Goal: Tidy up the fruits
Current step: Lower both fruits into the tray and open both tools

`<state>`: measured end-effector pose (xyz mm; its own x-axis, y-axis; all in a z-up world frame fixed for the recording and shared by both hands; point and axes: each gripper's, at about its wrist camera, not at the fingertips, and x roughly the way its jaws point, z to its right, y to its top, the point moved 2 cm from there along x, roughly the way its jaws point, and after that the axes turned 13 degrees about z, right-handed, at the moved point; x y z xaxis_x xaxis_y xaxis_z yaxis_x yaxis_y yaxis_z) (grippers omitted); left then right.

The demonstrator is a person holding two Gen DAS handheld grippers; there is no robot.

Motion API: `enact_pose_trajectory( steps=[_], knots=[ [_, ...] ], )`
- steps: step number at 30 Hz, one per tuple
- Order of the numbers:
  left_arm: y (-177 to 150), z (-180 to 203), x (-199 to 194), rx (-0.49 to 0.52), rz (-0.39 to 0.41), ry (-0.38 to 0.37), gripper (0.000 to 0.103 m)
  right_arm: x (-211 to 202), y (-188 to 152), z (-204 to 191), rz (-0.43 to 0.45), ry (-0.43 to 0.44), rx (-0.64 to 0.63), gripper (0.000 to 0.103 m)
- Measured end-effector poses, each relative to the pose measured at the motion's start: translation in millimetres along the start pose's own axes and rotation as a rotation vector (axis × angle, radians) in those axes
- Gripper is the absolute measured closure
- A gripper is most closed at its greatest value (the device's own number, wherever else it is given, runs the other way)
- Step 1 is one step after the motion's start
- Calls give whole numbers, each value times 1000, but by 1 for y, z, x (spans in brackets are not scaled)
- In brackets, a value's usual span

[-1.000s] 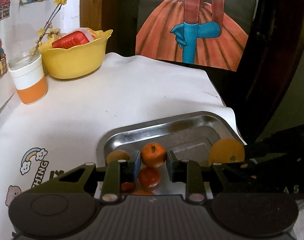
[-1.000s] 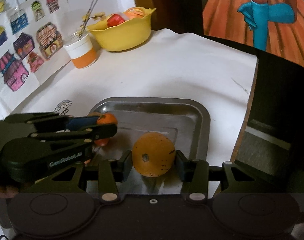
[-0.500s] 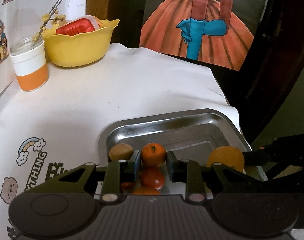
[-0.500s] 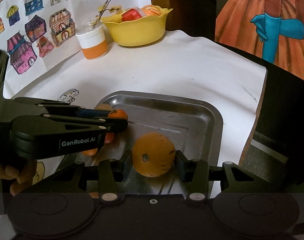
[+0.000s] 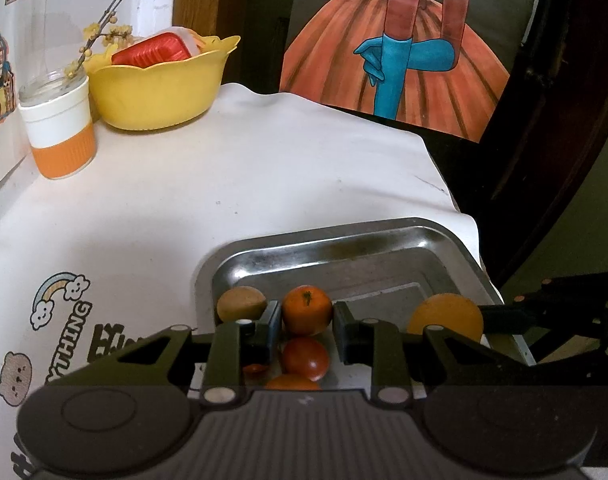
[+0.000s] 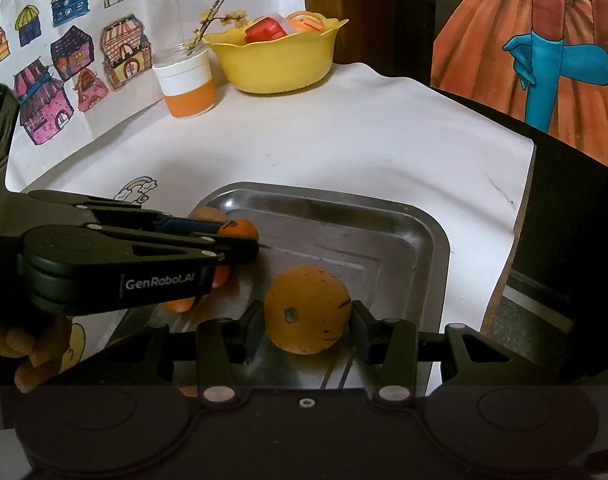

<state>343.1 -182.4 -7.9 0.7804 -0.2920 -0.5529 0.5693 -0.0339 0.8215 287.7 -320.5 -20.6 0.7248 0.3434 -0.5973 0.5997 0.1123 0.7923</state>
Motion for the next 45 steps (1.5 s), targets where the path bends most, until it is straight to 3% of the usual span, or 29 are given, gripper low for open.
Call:
enact_pose_trajectory(
  steps=[26, 34, 45],
  knots=[
    [-1, -2, -3, -27, -2, 1, 72, 2, -7, 4, 24, -30, -7, 50],
    [0, 3, -8, -21, 11, 1, 63, -3, -10, 4, 49, -40, -8, 42],
    [6, 10, -23, 13, 75, 10, 34, -10, -12, 6, 96, -60, 14, 25]
  ],
)
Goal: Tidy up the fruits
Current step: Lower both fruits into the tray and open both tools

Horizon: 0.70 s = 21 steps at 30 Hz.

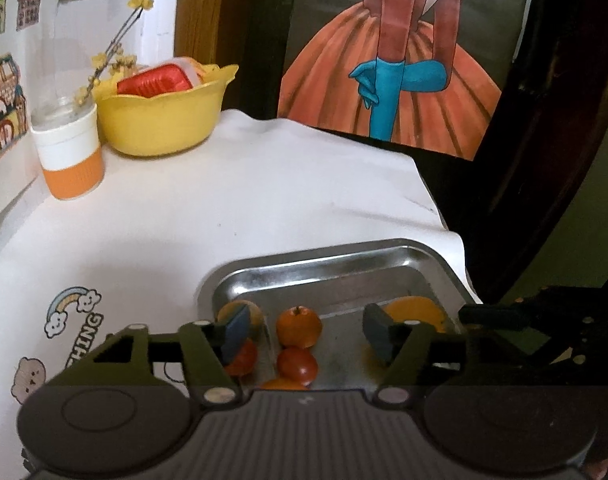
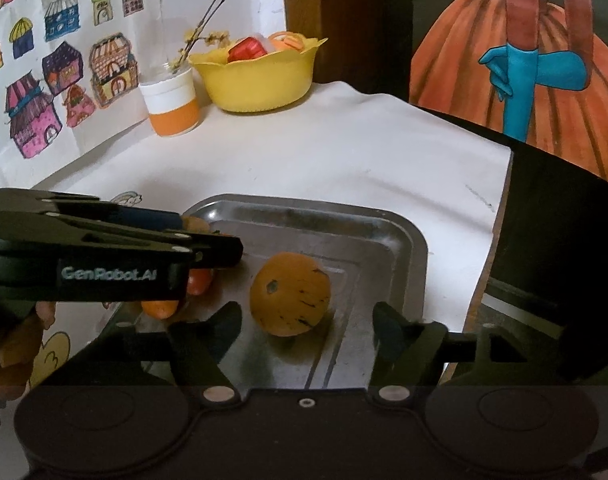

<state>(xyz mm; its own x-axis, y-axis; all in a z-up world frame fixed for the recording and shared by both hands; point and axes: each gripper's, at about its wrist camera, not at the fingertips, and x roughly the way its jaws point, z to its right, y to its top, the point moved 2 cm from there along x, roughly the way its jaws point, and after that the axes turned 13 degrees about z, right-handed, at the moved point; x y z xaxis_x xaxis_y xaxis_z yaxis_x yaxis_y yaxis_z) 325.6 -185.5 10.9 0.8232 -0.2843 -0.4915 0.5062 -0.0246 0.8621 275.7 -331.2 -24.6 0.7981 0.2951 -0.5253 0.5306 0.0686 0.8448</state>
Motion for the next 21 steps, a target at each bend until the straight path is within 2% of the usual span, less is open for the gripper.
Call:
enact_pose_trajectory(
  steps=[13, 18, 21],
  knots=[
    [6, -5, -15, -5, 58, 34, 17, -13, 4, 2, 68, -41, 17, 12],
    [9, -7, -25, -4, 99, 59, 6, -22, 7, 0, 111, -54, 9, 7],
    [11, -9, -30, 4, 121, 70, 5, -26, 9, -3, 136, -57, 4, 5]
  ],
)
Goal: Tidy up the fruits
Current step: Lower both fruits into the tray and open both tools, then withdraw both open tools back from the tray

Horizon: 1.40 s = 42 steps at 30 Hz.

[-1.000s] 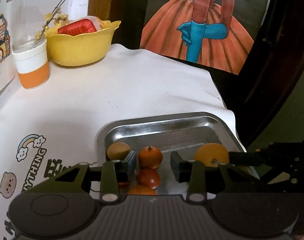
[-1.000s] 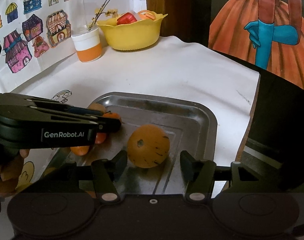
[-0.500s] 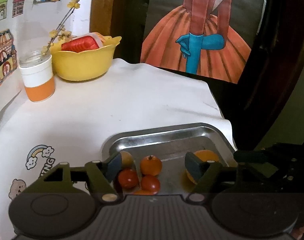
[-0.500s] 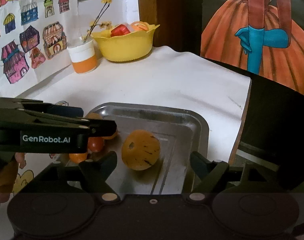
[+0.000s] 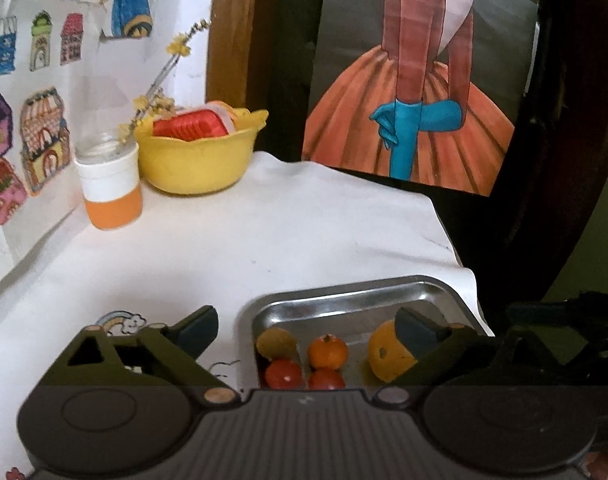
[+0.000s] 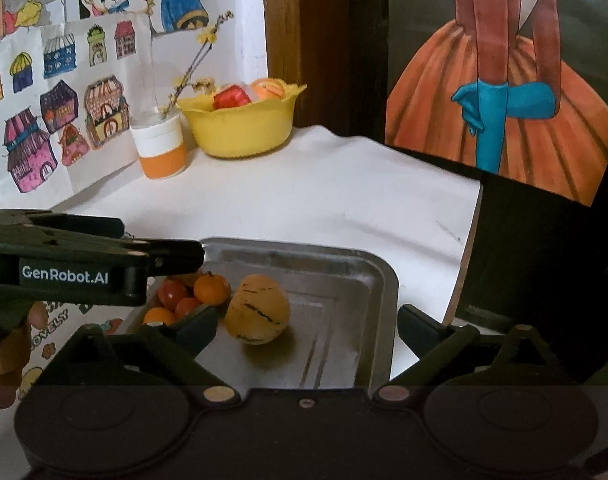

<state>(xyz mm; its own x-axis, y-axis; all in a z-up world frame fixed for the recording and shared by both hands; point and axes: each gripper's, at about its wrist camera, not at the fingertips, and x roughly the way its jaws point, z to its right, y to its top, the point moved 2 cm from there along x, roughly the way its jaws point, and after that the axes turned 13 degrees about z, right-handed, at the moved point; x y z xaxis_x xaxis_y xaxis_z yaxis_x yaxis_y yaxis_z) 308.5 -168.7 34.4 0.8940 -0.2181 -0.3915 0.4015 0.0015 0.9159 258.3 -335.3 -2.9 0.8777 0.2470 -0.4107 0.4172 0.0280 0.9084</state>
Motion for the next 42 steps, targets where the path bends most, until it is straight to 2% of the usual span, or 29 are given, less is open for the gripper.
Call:
enact_pose_trajectory(
  steps=[6, 16, 34, 42],
  knots=[
    [3, -8, -14, 0, 44, 30, 1, -5, 3, -7, 44, -15, -14, 3],
    [5, -27, -28, -7, 99, 93, 1, -15, 6, -17, 108, -38, -29, 2],
    [-3, -42, -38, -31, 109, 132, 1, -32, 2, -22, 165, -61, -16, 1],
    [-10, -42, -42, -2, 114, 142, 0, -46, -5, -25, 192, -73, -16, 1]
  ],
)
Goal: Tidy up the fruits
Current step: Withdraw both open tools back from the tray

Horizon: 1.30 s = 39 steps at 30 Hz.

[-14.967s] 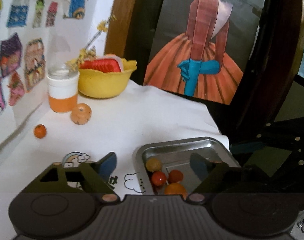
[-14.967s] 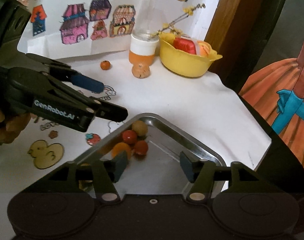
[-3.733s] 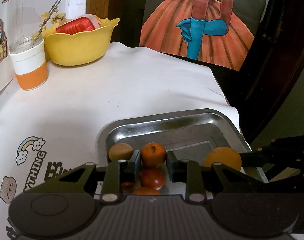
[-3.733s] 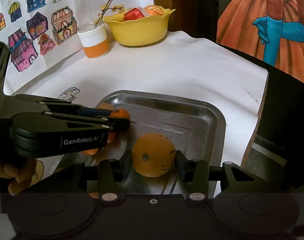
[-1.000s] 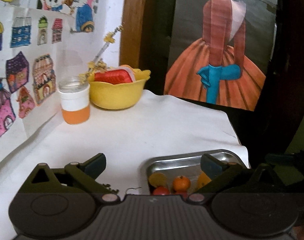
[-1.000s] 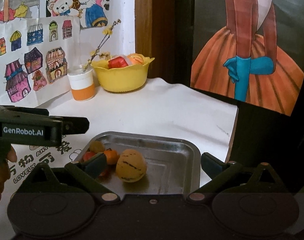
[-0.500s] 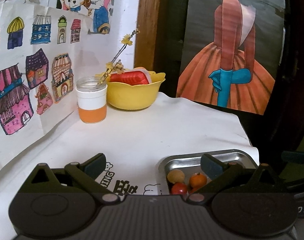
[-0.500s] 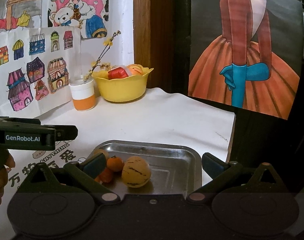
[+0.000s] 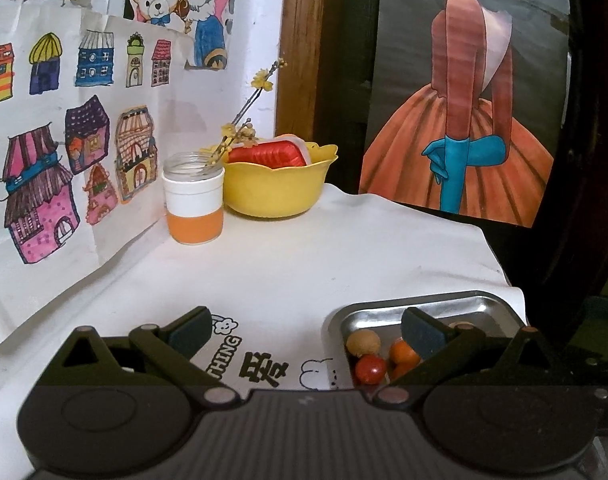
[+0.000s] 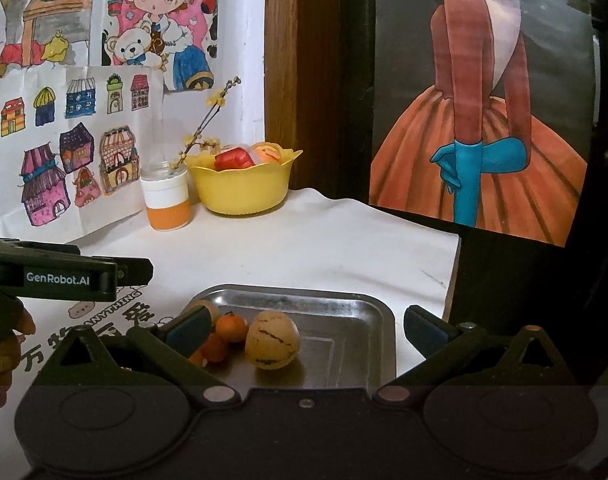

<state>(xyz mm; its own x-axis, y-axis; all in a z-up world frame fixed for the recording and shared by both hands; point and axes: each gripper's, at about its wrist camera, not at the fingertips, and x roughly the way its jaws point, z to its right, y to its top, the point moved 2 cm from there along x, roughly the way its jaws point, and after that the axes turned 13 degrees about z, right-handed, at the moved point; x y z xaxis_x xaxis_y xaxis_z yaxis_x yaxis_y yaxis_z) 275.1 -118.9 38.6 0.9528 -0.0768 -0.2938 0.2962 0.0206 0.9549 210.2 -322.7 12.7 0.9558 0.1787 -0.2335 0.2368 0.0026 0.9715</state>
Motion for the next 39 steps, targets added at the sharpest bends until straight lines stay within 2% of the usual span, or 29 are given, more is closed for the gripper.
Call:
enact_pose_trajectory(
  steps=[14, 24, 39],
  knots=[
    [-3, -2, -10, 0, 10, -5, 0, -19, -1, -3, 43, -18, -3, 1],
    [-3, 0, -18, -6, 14, -16, 0, -25, -2, -1, 41, -24, 17, 1],
    [-3, -7, -39, -47, 29, -27, 0, -44, -2, -17, 36, -15, -2, 1]
  ],
)
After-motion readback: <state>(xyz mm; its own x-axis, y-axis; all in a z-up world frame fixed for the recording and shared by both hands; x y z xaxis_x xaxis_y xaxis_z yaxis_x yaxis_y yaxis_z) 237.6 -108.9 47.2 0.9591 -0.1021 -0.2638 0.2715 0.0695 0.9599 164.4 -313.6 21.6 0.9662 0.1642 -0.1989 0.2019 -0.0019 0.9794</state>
